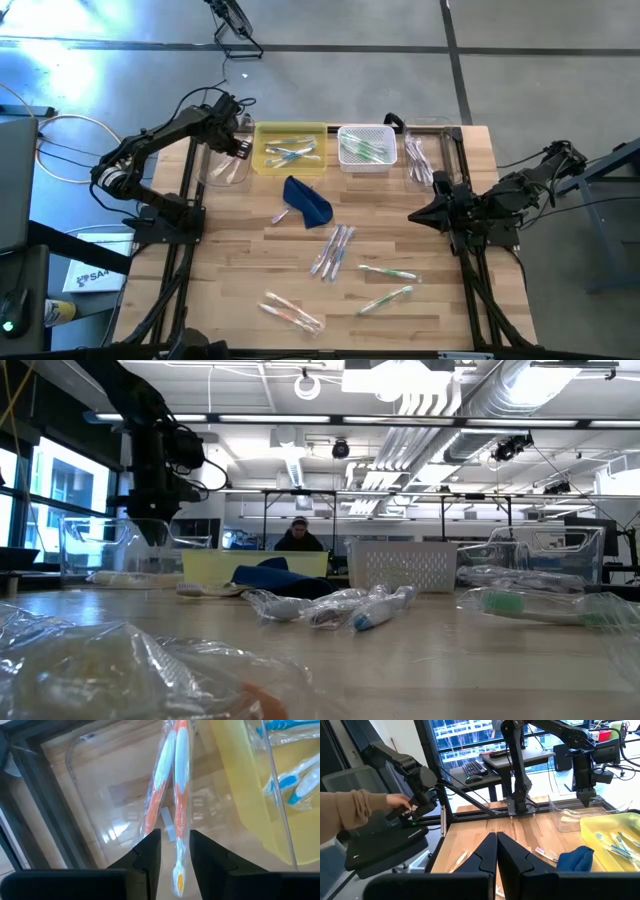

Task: Pick & Place Toothbrushes
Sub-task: Put the green toothbrush into the white bin

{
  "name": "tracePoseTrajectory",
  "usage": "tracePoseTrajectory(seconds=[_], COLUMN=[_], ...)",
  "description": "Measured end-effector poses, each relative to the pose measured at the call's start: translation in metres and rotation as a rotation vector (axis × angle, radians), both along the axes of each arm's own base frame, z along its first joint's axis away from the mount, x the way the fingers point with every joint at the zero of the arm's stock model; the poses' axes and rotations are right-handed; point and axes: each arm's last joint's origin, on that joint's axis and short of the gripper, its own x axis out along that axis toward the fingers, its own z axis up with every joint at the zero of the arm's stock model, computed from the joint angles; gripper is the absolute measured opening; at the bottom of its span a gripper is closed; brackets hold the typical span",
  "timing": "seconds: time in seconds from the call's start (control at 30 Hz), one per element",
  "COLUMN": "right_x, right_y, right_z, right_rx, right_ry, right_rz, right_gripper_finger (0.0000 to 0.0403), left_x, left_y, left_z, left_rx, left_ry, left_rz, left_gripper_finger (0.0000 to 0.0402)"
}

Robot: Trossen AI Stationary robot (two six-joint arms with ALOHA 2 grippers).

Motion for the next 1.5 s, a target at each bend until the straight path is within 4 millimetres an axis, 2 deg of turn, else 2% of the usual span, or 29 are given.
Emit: tracePoseTrajectory(seconds=[0.47, 0.67, 0.87, 1.13, 1.27, 1.5], right_x=[0.000, 0.000, 0.000, 0.000, 0.006, 0.022], right_y=[0.000, 0.000, 0.000, 0.000, 0.003, 0.013], right_z=[0.002, 0.002, 0.002, 0.001, -0.001, -0.005], right_rx=[0.012, 0.010, 0.009, 0.009, 0.001, -0.010], right_ry=[-0.015, -0.014, -0.014, -0.014, -0.003, 0.011], right_rz=[0.000, 0.000, 0.000, -0.002, -0.009, -0.008], right_gripper_finger=[0.0003, 0.0003, 0.0003, 0.0003, 0.0003, 0.0003], left_x=[-0.001, 0.013, 0.035, 0.067, 0.071, 0.085], left_y=[0.000, -0.017, -0.061, -0.144, -0.179, -0.230], left_z=[0.000, 0.013, 0.043, 0.090, 0.100, 0.096], left_rx=[0.003, 0.061, 0.250, 0.555, 0.703, 0.825], left_ry=[0.013, -0.004, -0.031, -0.340, -0.347, -0.342], left_rz=[0.030, -0.171, -0.336, -0.632, -0.676, -0.741], left_gripper_finger=[0.0099, 0.0099, 0.0099, 0.0099, 0.0099, 0.0099])
